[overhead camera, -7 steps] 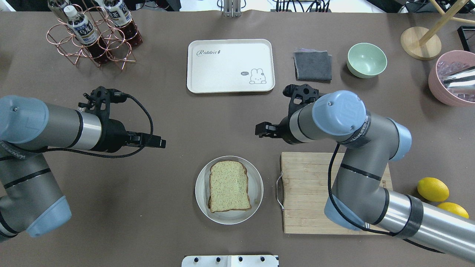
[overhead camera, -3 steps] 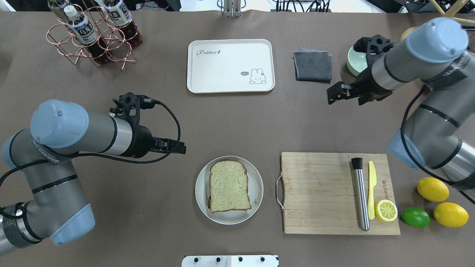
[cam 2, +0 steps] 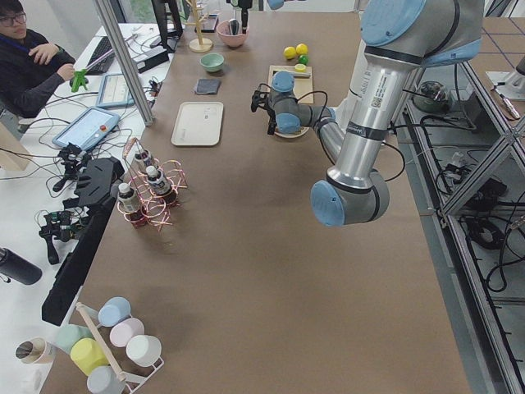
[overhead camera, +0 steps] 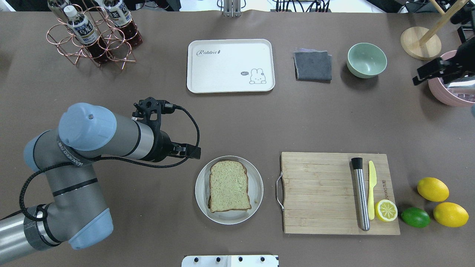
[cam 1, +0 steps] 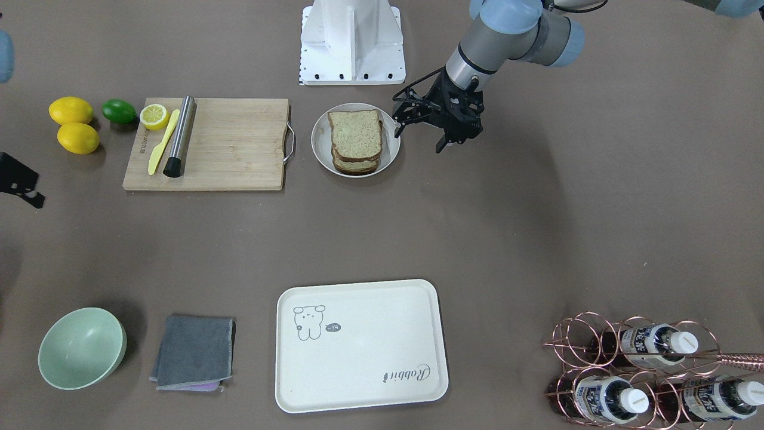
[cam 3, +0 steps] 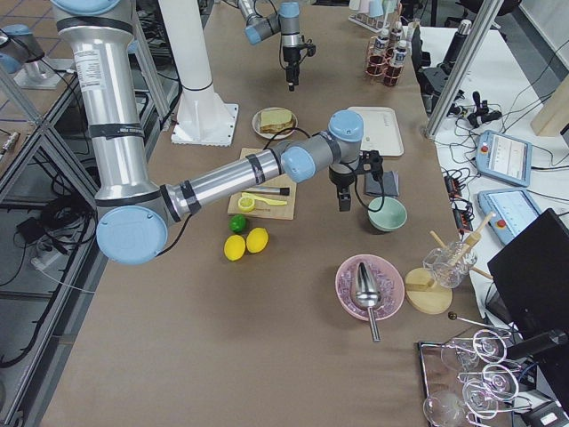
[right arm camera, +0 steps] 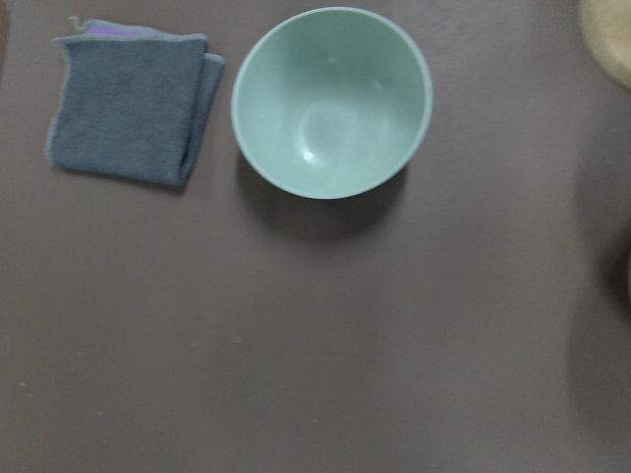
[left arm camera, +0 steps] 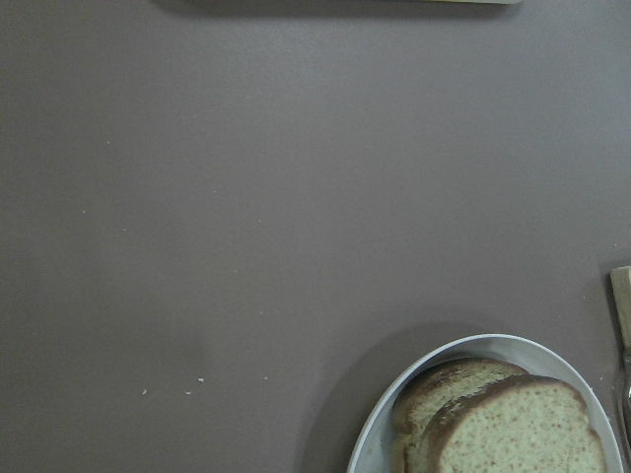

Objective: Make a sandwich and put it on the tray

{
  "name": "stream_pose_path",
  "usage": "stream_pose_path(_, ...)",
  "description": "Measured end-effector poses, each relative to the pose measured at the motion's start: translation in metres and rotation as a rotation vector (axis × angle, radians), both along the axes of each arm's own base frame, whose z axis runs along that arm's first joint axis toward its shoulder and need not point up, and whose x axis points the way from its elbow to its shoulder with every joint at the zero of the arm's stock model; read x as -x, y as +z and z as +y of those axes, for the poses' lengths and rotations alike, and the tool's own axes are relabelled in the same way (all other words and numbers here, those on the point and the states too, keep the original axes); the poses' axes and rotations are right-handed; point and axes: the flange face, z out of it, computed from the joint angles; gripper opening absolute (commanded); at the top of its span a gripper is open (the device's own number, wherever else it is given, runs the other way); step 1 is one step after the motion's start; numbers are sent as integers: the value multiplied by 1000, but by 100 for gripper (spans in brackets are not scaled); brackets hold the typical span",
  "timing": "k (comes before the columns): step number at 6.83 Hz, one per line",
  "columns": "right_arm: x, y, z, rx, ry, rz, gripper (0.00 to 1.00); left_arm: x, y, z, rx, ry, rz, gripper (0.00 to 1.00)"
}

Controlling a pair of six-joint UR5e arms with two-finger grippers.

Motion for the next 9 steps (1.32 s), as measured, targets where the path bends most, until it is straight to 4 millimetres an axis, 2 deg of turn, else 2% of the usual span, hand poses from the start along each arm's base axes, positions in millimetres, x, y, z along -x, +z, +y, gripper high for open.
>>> stream_pose_path(2, -92, 51, 3, -14, -93, 92, 100, -12, 2, 2, 28, 7, -12, 98)
stream_pose_path(3, -123, 91, 5, 3, -141, 134, 100, -20, 7, 6, 37, 15, -18, 98)
stream_pose_path(4, -142, 135, 9, 47, -178, 158, 100, -28, 13, 11, 42, 26, -23, 94)
stream_pose_path(5, -150, 160, 13, 78, -194, 173, 100, -36, 20, 15, 43, 36, -27, 76)
stream_pose_path(7, -156, 173, 15, 95, -197, 180, 100, -53, 38, 21, 40, 56, -24, 52)
stream_pose_path(9, -157, 176, 17, 99, -198, 178, 100, -64, 45, 31, 38, 77, -23, 48)
